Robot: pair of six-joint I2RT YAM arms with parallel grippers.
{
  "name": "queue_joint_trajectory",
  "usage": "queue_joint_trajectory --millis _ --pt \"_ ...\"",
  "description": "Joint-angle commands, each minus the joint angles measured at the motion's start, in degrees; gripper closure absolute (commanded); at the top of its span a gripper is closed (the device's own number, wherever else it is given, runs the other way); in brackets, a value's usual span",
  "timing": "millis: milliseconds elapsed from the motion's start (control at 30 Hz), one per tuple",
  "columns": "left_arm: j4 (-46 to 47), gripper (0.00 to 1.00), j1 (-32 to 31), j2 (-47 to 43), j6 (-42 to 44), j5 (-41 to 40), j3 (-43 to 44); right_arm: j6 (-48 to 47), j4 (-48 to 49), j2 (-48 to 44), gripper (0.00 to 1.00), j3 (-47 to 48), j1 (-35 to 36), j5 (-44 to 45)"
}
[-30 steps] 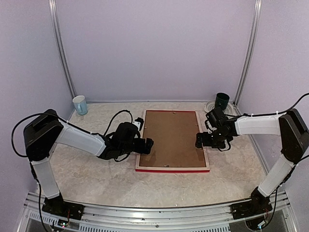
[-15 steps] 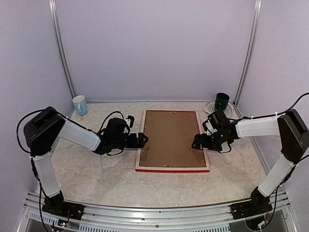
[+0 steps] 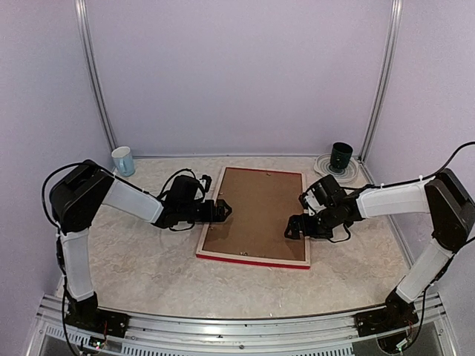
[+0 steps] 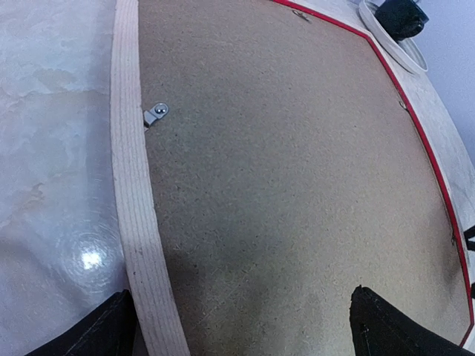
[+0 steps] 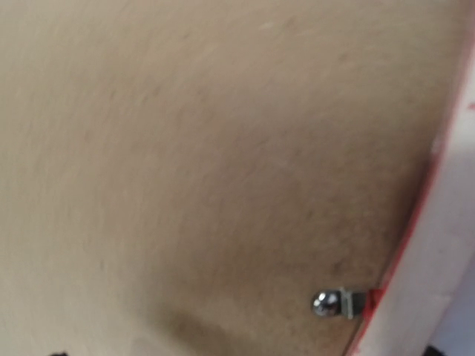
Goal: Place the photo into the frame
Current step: Rotate the photo frame at the center of the board.
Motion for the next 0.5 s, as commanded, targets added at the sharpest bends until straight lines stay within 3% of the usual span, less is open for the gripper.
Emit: queue_joint_trajectory --millis 0,300,467 --pt "-2.85 0.01 0.97 1.86 -0.35 1.99 3.33 1.55 0.02 0.35 0.01 0.9 6.09 -2.9" --pt "-4.57 0.01 5.44 1.65 0.93 1.05 5.48 6.82 2.63 2.51 0.01 1.45 18.38 -1.91" --pt "-5.27 0.01 8.37 -2.69 0.74 -3.54 4.64 7.38 1.35 2.03 0.01 3.01 20.64 0.16"
